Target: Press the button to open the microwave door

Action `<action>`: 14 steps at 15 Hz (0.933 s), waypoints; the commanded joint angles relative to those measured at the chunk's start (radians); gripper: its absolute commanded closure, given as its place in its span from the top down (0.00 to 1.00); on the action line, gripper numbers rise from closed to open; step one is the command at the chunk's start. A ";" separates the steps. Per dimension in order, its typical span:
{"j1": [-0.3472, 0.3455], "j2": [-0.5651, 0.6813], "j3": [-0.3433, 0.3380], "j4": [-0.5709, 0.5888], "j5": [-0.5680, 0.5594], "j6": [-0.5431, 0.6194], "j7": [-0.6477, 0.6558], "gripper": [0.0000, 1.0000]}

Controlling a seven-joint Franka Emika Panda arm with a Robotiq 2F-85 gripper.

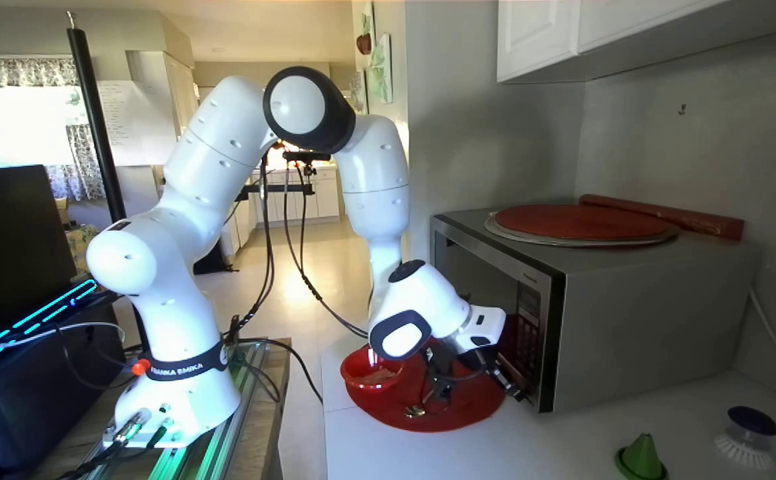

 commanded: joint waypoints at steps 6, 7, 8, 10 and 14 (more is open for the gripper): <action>0.045 0.044 -0.008 0.130 0.027 0.050 0.028 0.00; 0.050 0.046 -0.013 0.132 0.031 0.056 0.026 0.00; 0.055 0.050 -0.017 0.135 0.035 0.061 0.024 0.00; 0.055 0.053 -0.020 0.131 0.036 0.066 0.026 0.00; 0.065 0.061 -0.039 0.100 0.046 0.133 0.012 0.00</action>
